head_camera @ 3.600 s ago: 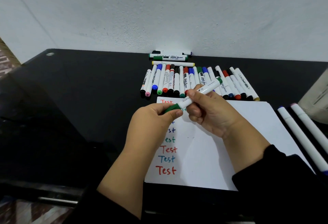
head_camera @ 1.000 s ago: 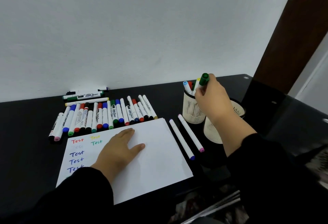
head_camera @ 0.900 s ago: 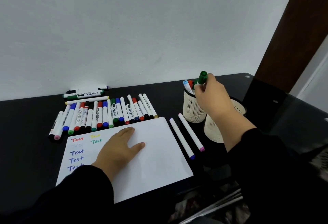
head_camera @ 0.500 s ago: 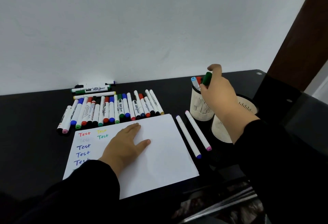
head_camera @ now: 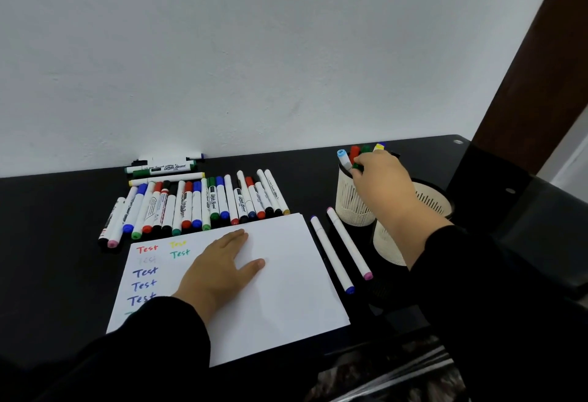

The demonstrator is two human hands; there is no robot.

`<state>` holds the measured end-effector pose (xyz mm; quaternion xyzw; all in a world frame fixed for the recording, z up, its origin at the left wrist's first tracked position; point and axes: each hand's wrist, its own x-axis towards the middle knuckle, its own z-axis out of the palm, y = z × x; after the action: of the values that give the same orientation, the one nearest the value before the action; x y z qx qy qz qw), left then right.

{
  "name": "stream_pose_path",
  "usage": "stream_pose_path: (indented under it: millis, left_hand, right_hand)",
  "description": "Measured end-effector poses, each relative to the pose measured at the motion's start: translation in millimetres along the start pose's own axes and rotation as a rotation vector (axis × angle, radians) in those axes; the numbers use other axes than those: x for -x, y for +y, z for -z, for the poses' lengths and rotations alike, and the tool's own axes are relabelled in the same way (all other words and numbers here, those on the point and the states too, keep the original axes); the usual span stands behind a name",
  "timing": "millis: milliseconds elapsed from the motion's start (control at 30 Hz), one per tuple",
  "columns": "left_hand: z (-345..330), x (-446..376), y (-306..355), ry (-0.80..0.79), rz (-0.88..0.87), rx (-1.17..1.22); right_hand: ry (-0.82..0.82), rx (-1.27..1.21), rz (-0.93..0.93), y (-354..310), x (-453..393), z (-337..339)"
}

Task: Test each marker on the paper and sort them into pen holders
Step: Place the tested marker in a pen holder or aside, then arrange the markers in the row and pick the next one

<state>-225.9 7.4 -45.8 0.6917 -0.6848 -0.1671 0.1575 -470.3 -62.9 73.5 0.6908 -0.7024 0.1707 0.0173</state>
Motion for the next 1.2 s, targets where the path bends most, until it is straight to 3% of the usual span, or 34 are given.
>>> stream_pose_path:
  millis: [267, 400, 533, 733, 1033, 1200]
  left_hand:
    - [6, 3, 7, -0.050, -0.005, -0.018]
    - [16, -1, 9, -0.075, 0.010, -0.009]
    - [33, -5, -1, 0.001, 0.014, -0.022]
    - [75, -17, -58, 0.107, 0.090, -0.090]
    - [127, -47, -166, 0.122, 0.351, -0.076]
    - [123, -41, -211, 0.072, 0.371, -0.079]
  right_hand:
    - [0.209, -0.116, 0.196, -7, 17, 5]
    - [0.172, -0.131, 0.326, -30, 25, 0]
    - [0.155, -0.169, 0.426, -63, 23, -21]
    - [0.005, -0.143, 0.545, -125, -1, -58]
    - [-0.238, -0.151, 0.633, -228, -65, -119]
    - [-0.338, -0.046, 0.672, -272, -98, -152]
